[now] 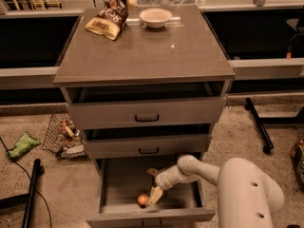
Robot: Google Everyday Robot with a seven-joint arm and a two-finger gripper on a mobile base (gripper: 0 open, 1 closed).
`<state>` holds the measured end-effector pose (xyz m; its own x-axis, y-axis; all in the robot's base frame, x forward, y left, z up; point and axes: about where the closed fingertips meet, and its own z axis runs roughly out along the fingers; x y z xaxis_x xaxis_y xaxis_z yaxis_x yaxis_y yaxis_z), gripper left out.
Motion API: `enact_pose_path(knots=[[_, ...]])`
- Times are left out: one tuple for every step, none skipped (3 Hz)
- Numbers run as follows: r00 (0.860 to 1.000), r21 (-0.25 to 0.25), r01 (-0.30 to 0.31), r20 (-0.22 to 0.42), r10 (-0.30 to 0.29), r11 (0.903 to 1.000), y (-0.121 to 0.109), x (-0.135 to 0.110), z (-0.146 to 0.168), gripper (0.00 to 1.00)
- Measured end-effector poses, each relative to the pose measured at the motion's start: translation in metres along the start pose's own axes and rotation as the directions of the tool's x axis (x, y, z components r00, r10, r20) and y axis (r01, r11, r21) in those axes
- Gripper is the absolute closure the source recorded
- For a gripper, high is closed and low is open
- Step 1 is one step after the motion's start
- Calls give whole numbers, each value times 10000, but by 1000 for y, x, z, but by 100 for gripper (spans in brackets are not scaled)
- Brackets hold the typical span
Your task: Pick orange from bottom drawer and place on counter
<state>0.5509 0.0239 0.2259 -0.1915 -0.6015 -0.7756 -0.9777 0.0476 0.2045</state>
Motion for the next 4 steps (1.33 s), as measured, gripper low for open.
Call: enact_pose_path(knots=[[9997, 174, -18, 261, 13, 9998, -9, 9, 23, 0], [9991, 415, -161, 410, 144, 9990, -20, 28, 45, 0], [9991, 525, -237, 358, 219, 9983, -26, 40, 56, 0], [9993, 577, -322, 203, 311, 9978, -29, 52, 64, 0]])
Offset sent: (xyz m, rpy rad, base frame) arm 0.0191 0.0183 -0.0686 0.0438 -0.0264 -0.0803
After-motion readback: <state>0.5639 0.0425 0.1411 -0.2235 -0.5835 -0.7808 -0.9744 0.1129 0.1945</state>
